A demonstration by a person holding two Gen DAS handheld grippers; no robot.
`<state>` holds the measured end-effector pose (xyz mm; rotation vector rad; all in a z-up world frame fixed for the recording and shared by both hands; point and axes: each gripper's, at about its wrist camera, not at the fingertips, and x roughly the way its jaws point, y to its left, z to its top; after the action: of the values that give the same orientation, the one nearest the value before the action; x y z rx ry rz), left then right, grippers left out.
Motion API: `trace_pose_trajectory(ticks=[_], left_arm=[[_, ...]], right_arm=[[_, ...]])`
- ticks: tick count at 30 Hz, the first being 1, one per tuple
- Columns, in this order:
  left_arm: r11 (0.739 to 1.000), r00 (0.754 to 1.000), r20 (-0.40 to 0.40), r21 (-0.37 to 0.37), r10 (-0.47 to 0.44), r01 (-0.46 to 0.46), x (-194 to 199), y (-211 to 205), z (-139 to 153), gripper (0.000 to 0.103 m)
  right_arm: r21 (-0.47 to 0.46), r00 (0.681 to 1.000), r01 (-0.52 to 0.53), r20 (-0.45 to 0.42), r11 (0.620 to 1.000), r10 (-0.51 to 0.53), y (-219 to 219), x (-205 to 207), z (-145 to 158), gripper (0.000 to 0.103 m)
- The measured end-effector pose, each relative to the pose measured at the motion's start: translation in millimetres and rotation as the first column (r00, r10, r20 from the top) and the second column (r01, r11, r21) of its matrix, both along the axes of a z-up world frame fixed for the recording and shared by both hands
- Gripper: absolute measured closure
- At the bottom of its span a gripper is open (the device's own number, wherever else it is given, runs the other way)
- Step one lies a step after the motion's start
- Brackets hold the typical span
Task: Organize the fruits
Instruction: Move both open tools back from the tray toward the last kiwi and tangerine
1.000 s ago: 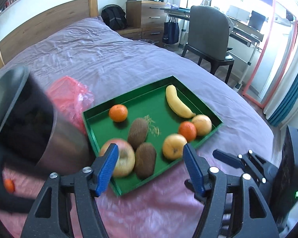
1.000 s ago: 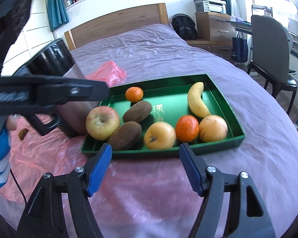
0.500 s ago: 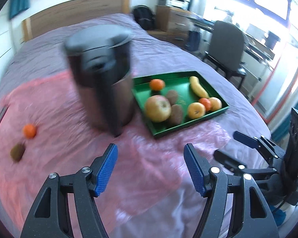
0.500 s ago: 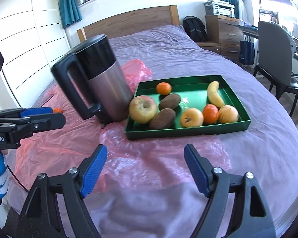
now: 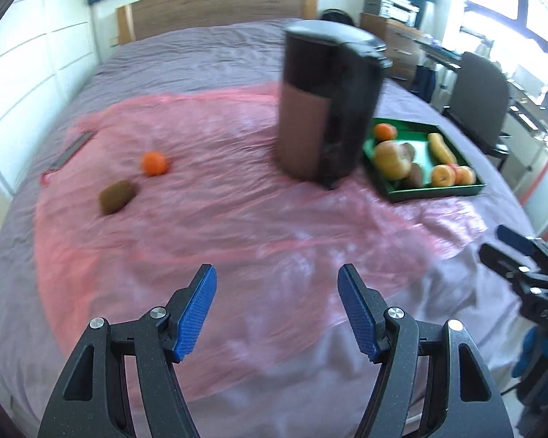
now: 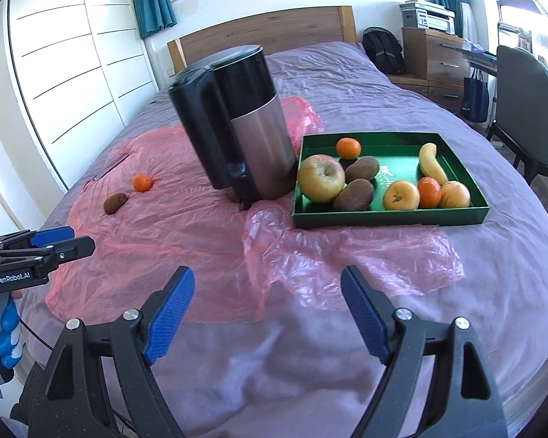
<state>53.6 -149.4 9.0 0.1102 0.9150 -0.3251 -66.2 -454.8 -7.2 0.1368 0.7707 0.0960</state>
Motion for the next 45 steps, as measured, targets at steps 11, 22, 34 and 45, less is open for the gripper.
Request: trace_pose_trajectory(ticks=[11, 22, 34, 45], left_arm=[[0.996, 0.996, 0.010, 0.008, 0.093, -0.093, -14.9, 47.2, -10.7, 0.028], [0.984, 0.984, 0.018, -0.009, 0.176, -0.176, -6.9, 93.4, -18.6, 0.027], [0.958, 0.959, -0.018, -0.030, 0.284, -0.284, 16.2, 133.3, -42.0, 0.027], [0.939, 0.940, -0.024, -0.047, 0.339, -0.340, 46.0, 176.8, -55.3, 0.027]], right_arm=[[-0.018, 0.997, -0.071, -0.026, 0.997, 0.071, 45.2, -7.0, -2.6, 0.000], [-0.044, 0.992, -0.113, -0.058, 0.993, 0.111, 87.6, 2.9, -8.9, 0.000], [-0.061, 0.977, -0.191, -0.106, 0.980, 0.184, 129.8, 29.2, -21.5, 0.000], [-0.059, 0.957, -0.268, -0.128, 0.962, 0.259, 164.7, 62.1, -28.2, 0.000]])
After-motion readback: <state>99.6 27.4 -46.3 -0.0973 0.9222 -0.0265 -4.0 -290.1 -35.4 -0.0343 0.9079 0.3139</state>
